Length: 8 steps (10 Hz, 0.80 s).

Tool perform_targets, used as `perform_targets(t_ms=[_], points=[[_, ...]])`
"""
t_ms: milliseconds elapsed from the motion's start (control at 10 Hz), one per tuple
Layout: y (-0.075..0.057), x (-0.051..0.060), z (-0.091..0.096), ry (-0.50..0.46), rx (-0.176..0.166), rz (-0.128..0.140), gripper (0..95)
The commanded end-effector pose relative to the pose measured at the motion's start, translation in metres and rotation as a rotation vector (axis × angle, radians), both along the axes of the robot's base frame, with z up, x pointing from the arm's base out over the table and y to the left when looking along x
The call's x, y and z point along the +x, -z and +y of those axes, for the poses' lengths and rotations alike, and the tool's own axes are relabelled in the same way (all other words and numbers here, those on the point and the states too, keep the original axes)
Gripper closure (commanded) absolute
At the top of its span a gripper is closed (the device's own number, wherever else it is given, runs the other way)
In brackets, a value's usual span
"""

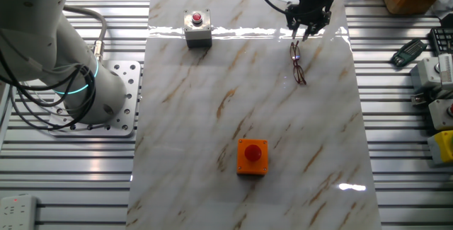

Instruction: Unfold the leg of the glasses (with one hand)

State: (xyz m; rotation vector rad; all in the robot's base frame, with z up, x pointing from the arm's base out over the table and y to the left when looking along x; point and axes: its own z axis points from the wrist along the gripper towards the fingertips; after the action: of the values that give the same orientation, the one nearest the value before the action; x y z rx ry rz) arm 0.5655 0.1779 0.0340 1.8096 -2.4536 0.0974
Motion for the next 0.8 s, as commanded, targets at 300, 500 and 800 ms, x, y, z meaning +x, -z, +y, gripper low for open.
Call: perform_targets(t_ms=[300, 500, 800], points=[[0.0035, 0.0023, 0.001, 0.001, 0.0, 0.001, 76.0], [0.0052, 0.0035, 0.0016, 0.0, 0.002, -0.001, 76.0], [0.0064, 0.0043, 0.002, 0.001, 0.004, -0.002, 76.0]])
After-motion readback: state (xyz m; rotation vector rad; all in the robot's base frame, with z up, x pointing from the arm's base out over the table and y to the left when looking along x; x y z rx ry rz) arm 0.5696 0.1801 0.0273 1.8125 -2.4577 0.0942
